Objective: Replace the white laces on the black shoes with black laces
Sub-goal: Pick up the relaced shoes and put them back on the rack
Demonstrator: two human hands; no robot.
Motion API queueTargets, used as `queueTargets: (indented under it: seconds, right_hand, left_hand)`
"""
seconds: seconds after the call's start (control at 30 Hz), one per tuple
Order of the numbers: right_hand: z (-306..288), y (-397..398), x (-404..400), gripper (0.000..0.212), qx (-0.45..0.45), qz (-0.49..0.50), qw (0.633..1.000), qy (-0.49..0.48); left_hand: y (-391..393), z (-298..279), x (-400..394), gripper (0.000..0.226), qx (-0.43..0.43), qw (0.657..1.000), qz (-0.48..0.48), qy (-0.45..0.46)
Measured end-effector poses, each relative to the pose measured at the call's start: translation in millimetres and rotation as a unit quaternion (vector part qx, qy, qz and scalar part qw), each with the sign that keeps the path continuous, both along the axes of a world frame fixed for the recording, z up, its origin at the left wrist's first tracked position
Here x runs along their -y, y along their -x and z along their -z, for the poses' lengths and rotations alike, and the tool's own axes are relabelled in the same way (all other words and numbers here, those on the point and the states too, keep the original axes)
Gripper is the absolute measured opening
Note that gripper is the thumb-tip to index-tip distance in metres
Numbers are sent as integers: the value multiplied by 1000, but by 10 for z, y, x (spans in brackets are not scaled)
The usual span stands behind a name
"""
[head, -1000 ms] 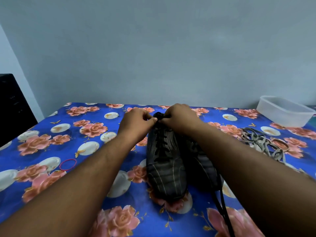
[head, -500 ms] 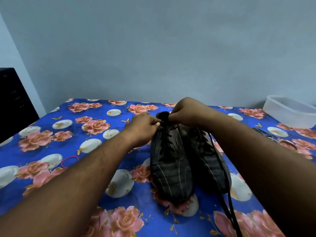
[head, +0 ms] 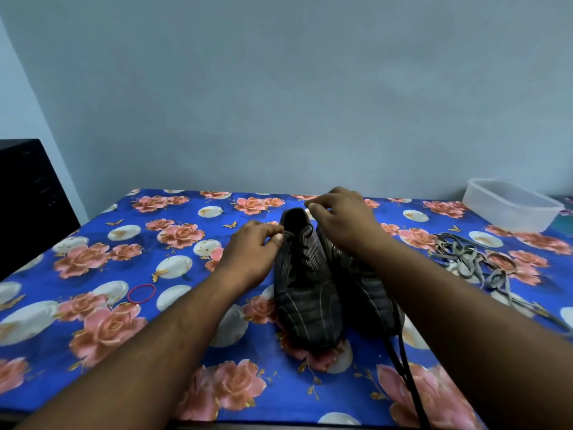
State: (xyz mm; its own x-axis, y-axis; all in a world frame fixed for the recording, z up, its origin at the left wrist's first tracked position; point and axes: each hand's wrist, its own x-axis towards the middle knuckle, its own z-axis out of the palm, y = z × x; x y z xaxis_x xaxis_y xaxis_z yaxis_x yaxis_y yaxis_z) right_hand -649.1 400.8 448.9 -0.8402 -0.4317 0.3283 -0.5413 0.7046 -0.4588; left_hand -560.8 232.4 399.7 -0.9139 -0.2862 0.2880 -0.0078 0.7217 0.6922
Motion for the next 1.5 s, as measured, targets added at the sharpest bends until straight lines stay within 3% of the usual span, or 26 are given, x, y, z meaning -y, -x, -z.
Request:
queueTargets:
  seconds: [0.1,0.17,0.27,0.33,0.5,0.63,0.7,0.87,1.0,1.13,1.23,1.33,1.5]
  right_hand:
    - [93,-303,-386,44,-15,-8,1000,16]
    - [237,-524,-674,34,-27,16,999,16]
    - [487,-911,-1060,38,-15,62,998,26]
    - [678,-1190,-1234,47,18,98,995,4]
    - [928,-1579,-1364,61,69,192,974,-96]
    - [892,-1630,-1403,36,37,181,975,-122]
    - [890,-1646,-1420,28,25,156,982,-103]
    - [917,-1678,-1476,32,79,66,994,26]
    - [874,-1693,-1554,35,121,50,991,42]
    - [835,-1741,-1652,20,152,56,984,69]
    - [822,-1744,-1689,21,166,71,977,113]
    - [812,-1748,-1709,24,161,80,975,133]
    - [810,-1777,-1675,23,165,77,973,140]
  left_hand:
    - [-253,-11,-232,36,-40,999,18,-25]
    - [-458,23,-456,41,-64,996,28,-51]
    - [-792,117,-809,27,-77,994,39,-62]
    - [-988,211,-1036,12,-65,994,72,-57]
    - [-1230,470,-1446,12,6,994,100,-51]
    - [-1211,494,-1510,17,49,995,71,-57]
    - [-1141,468,-1493,21,73,990,79,-97]
    - [-1022,393,-1648,32,136,946,69,-286]
    - [-880,457,-1693,33,153,960,51,-230]
    - [-808,486,-1733,32,159,982,2,-99]
    - [-854,463,-1775,27,135,990,-29,-17]
    - [-858,453,-1830,40,132,989,-51,53]
    - [-735,440,-1842,41,167,983,-66,30]
